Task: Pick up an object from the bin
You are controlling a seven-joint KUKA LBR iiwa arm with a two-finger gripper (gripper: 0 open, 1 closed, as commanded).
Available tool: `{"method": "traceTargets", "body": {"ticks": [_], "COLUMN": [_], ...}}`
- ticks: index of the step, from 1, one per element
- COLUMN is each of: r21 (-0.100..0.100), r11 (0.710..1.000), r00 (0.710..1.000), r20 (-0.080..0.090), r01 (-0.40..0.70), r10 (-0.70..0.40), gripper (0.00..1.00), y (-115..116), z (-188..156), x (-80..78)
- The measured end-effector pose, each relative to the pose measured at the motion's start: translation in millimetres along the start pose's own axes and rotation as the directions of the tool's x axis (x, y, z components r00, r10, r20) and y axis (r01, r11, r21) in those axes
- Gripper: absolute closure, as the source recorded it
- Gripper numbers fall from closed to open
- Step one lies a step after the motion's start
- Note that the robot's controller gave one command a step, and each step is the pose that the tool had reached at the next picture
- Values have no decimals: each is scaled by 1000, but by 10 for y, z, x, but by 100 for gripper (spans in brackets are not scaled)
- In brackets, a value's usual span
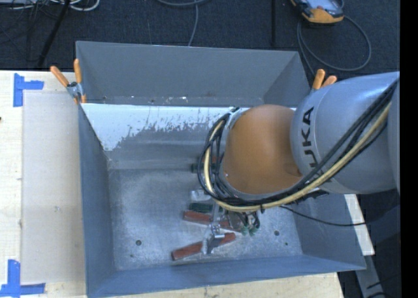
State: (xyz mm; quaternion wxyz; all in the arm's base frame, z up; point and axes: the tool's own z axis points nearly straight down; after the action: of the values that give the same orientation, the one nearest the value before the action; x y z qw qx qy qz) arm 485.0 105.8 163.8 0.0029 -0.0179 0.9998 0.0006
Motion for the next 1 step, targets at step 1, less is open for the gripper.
{"method": "traceTargets", "body": {"ticks": [1], "r21": [-11], "r11": [1000], "r00": [999], "r20": [40], "r01": [-17], "r10": [17], "gripper": [100], "y": [-241], "z": [819], "x": [28]}}
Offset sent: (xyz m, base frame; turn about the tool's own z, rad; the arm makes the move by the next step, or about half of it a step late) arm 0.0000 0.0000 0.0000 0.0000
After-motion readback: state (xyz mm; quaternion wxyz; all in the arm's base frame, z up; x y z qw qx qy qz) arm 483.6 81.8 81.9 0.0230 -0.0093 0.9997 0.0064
